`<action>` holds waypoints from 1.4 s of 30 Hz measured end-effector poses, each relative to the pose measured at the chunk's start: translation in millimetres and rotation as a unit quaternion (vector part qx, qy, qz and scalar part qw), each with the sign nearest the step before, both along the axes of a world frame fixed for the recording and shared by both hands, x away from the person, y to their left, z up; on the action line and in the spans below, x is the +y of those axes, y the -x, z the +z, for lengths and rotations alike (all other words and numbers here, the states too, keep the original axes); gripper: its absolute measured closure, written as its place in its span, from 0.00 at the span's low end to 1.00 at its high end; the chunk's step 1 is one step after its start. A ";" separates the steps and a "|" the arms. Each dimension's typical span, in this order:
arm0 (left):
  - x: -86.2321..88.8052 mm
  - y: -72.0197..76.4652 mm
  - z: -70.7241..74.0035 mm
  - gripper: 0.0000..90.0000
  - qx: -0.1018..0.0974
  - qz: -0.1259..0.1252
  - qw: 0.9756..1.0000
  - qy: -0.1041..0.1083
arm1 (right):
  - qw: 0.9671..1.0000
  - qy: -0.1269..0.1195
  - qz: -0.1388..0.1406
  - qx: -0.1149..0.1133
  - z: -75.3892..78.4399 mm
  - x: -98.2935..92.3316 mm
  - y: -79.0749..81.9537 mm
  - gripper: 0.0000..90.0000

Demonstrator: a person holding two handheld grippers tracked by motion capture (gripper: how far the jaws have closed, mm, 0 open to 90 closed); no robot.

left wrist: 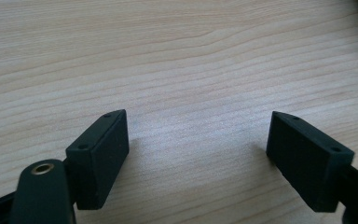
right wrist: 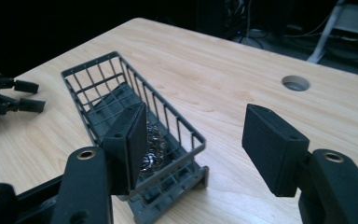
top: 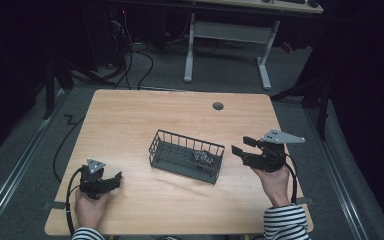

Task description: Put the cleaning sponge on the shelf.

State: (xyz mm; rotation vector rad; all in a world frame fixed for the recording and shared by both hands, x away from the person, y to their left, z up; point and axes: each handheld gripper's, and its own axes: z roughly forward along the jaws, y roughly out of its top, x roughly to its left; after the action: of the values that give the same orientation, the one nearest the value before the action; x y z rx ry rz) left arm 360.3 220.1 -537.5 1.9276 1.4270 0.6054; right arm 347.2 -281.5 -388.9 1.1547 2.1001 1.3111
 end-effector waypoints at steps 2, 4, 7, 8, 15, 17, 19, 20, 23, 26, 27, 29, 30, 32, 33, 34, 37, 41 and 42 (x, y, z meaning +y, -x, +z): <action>0.0 0.0 0.0 0.24 0.000 0.000 1.000 0.000 | 1.000 -0.015 -0.008 -0.005 -0.4 -7.4 3.9 0.46; -0.1 0.0 0.0 0.24 0.000 0.000 1.000 0.000 | 1.000 -0.018 -0.016 -0.004 -2.6 -13.4 6.0 0.46; 0.0 0.0 0.0 0.24 0.000 0.000 1.000 0.000 | 1.000 -0.015 -0.023 -0.001 -5.9 -20.6 8.0 0.46; -0.1 0.0 0.0 0.24 0.000 0.000 1.000 0.000 | 1.000 -0.015 -0.027 -0.001 -7.0 -23.7 9.1 0.46; 0.0 0.0 0.0 0.23 0.000 0.000 1.000 0.000 | 0.999 -0.024 -0.038 -0.003 -10.3 -35.9 14.9 0.46; 0.0 0.0 0.0 0.23 0.000 0.000 1.000 0.000 | 0.999 -0.023 -0.043 -0.002 -11.9 -38.6 16.3 0.46; 0.0 0.0 0.0 0.24 0.000 0.000 1.000 0.000 | 0.999 -0.023 -0.048 -0.001 -13.8 -41.4 17.9 0.46; 0.0 0.0 0.0 0.24 0.000 0.000 1.000 0.000 | 0.998 -0.025 -0.050 -0.001 -15.1 -42.9 18.9 0.46; 0.0 0.0 0.0 0.24 0.000 0.000 1.000 0.000 | 0.998 -0.028 -0.057 0.001 -20.9 -47.4 20.9 0.46; 0.0 0.0 0.0 0.24 0.000 0.000 1.000 0.000 | 0.998 -0.026 -0.064 0.007 -27.8 -51.4 22.7 0.46; 0.0 0.0 0.0 0.24 0.000 0.000 1.000 0.000 | 0.997 -0.027 -0.066 0.008 -30.3 -52.6 23.3 0.46; 0.0 0.0 0.0 0.23 0.000 0.000 1.000 0.000 | 0.997 -0.028 -0.069 0.010 -34.6 -54.5 24.2 0.46; 0.0 0.0 0.0 0.24 0.000 0.000 1.000 0.000 | 0.997 -0.028 -0.070 0.010 -37.3 -55.5 24.6 0.46; -0.1 0.0 0.0 0.24 0.000 0.000 1.000 0.000 | 0.997 -0.030 -0.073 0.015 -43.0 -57.4 24.9 0.46; 0.0 -0.1 0.0 0.23 0.000 0.000 1.000 0.000 | 0.996 -0.031 -0.076 0.020 -46.4 -58.1 25.5 0.46; 0.0 0.0 0.0 0.24 0.000 -0.001 1.000 0.000 | 0.996 -0.032 -0.077 0.022 -49.0 -58.6 26.1 0.46; 0.0 0.0 0.0 0.23 0.000 0.000 1.000 0.000 | 0.996 -0.032 -0.081 0.026 -56.3 -60.4 27.7 0.46; -0.1 0.0 0.0 0.24 0.000 0.000 1.000 0.000 | 0.995 -0.036 -0.087 0.032 -65.0 -62.7 28.9 0.46; -0.1 0.0 0.0 0.24 0.000 0.000 1.000 0.000 | 0.995 -0.037 -0.088 0.036 -67.8 -63.0 28.6 0.46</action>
State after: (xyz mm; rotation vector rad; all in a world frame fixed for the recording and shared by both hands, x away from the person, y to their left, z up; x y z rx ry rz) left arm 360.3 220.0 -537.5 1.9277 1.4266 0.6055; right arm 318.6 -344.5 -456.8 1.4040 1.9621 1.2910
